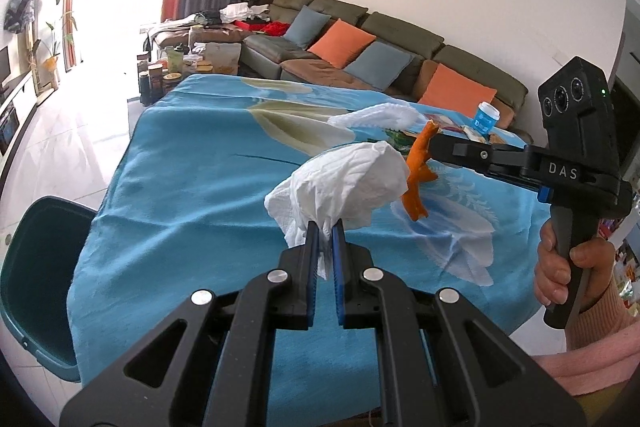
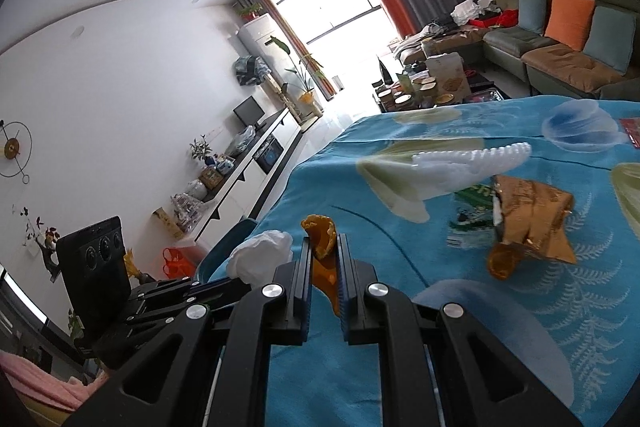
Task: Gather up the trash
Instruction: 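Lift the tissue and orange peel off the table with both grippers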
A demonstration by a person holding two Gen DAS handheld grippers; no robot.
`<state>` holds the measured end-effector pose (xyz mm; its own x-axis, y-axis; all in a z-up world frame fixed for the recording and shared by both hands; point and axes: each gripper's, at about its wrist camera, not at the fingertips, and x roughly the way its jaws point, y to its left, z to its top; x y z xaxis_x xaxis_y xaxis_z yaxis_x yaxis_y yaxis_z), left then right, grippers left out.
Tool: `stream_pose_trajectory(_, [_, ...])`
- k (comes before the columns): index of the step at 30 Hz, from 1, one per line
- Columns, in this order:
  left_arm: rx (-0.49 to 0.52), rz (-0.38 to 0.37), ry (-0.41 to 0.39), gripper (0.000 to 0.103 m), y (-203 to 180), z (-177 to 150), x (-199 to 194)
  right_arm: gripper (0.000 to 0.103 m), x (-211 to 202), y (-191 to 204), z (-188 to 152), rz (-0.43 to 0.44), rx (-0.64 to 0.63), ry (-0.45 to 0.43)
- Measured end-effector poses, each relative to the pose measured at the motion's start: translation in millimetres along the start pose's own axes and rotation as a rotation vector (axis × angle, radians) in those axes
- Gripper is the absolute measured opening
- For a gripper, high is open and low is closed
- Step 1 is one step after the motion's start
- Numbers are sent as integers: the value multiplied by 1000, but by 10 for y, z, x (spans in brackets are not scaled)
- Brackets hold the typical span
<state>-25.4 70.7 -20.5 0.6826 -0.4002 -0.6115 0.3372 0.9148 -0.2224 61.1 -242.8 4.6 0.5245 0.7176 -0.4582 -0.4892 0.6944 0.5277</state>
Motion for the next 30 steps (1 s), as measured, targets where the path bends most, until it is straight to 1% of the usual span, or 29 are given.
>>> stream_pose_trajectory(15, [-38,50,-21,7,164,-59,-136,10,197,68,130,49,-30,23])
stream_pose_trajectory(30, [-76,105,-34,7,361,-112,-262,10,435,213,167,93,-52,50])
